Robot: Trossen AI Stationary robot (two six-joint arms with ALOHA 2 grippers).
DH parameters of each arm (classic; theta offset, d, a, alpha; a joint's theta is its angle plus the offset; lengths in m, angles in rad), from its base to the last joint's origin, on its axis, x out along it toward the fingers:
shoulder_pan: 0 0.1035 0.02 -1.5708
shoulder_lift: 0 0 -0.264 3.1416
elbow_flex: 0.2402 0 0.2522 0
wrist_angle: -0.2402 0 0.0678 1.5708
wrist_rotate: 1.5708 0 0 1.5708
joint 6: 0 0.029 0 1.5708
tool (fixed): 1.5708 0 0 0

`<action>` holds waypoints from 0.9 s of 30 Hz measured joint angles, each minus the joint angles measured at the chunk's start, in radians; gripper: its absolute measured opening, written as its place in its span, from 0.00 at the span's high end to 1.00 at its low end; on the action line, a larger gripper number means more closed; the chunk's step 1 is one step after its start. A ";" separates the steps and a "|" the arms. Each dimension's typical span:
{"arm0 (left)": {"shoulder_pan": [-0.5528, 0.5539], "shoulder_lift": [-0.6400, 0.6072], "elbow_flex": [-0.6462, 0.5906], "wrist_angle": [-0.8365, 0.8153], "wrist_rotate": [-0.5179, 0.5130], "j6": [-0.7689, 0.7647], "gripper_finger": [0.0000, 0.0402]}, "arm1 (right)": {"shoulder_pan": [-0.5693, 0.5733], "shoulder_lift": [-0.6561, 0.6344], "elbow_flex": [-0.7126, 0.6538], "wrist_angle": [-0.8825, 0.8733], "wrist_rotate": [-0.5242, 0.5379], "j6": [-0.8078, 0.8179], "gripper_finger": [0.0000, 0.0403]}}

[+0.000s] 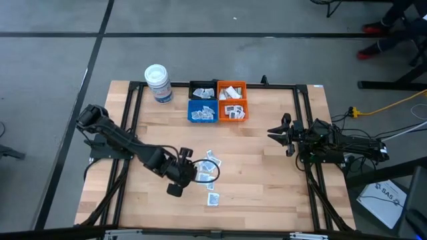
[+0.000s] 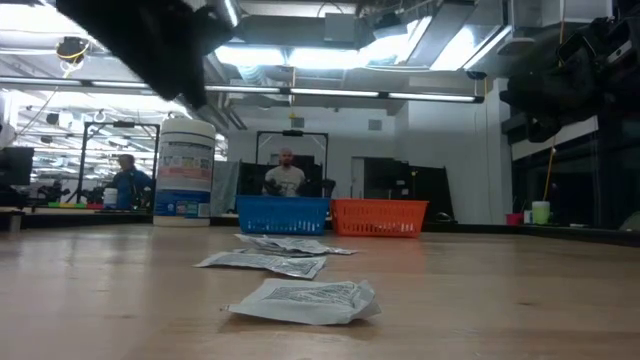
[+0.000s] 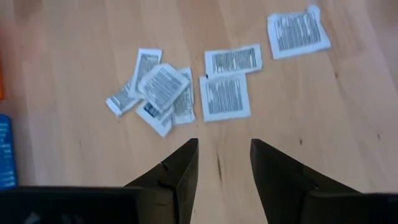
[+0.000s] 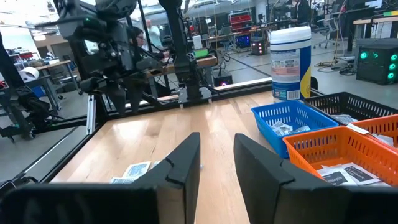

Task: Pick & Place First Aid Supplies
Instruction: Put the alcohol pad into the black bin

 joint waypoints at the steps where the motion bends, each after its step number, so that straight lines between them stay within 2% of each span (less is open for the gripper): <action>1: -0.005 0.000 -0.009 0.001 -0.002 -0.013 0.65 | 0.000 0.000 0.000 0.000 0.000 0.000 0.75; 8: -0.019 0.026 -0.052 0.048 -0.002 -0.063 0.65 | 0.000 0.000 0.000 0.000 0.000 0.000 0.75; 17: -0.010 0.168 -0.051 0.196 -0.002 -0.034 0.65 | 0.000 0.000 0.000 0.000 0.000 0.000 0.75; 27: 0.012 0.325 0.033 0.233 0.006 0.001 0.65 | 0.000 0.000 0.000 0.000 0.000 0.000 0.75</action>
